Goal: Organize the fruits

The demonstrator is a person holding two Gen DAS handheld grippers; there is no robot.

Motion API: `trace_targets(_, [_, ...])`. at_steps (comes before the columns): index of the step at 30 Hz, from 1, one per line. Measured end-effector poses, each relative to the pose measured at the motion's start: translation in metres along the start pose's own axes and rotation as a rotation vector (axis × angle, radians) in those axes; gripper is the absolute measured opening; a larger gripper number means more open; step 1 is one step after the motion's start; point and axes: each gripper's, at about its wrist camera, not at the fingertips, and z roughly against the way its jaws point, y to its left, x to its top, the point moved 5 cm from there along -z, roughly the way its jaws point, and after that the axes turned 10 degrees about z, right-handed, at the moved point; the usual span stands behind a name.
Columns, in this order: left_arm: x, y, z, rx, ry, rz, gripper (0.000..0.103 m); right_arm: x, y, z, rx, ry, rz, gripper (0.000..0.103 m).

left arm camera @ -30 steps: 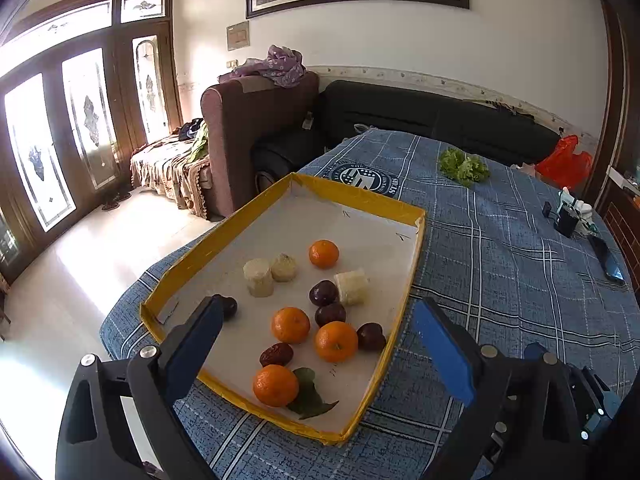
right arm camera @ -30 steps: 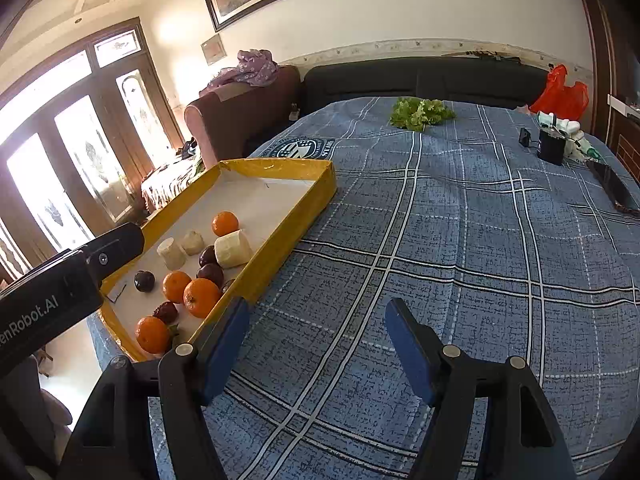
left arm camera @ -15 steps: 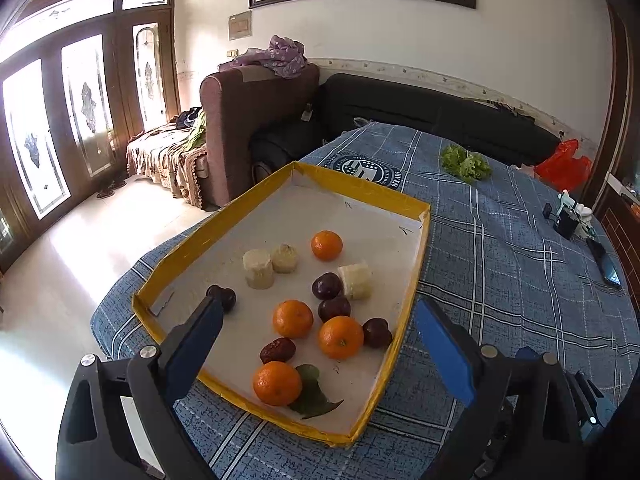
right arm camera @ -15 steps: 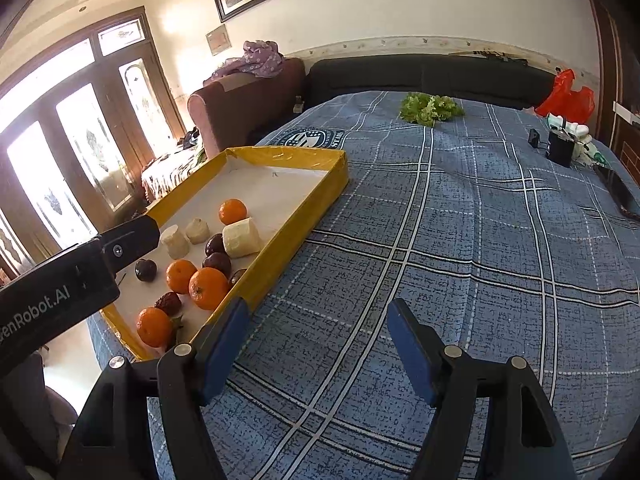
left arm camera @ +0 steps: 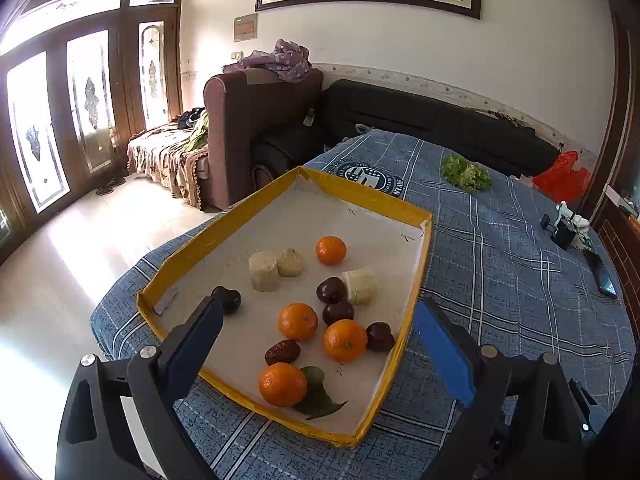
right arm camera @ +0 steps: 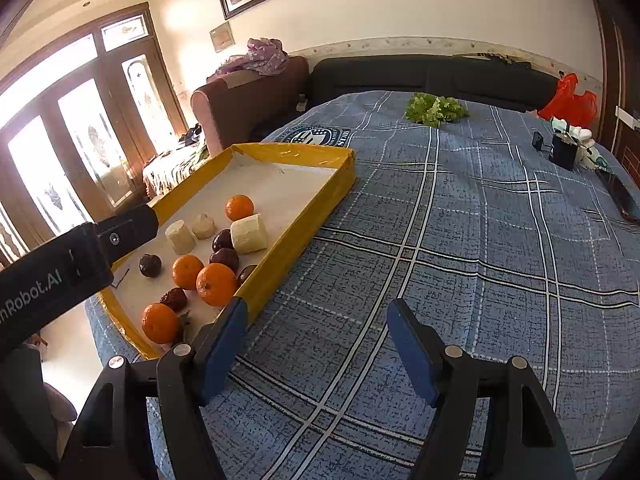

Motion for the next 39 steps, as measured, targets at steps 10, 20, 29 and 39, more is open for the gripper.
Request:
trace_targets(10, [0.003,-0.001,0.017,-0.002,-0.036,0.007,0.096,0.0,0.0,0.014,-0.001,-0.027,-0.004,0.078])
trace_targets(20, [0.007,-0.005,0.047,0.017,-0.126,0.0,0.096,0.001,0.0,0.034,-0.01,-0.075,-0.001,0.08])
trace_targets(29, [0.032,0.014,0.136,0.112,-0.486,0.054,0.103,0.008,0.007,0.065,-0.017,-0.174,0.027,0.082])
trace_targets(39, [0.037,0.028,0.129,0.121,-0.431,0.092,0.103,0.014,0.034,0.081,-0.032,-0.237,0.152,0.091])
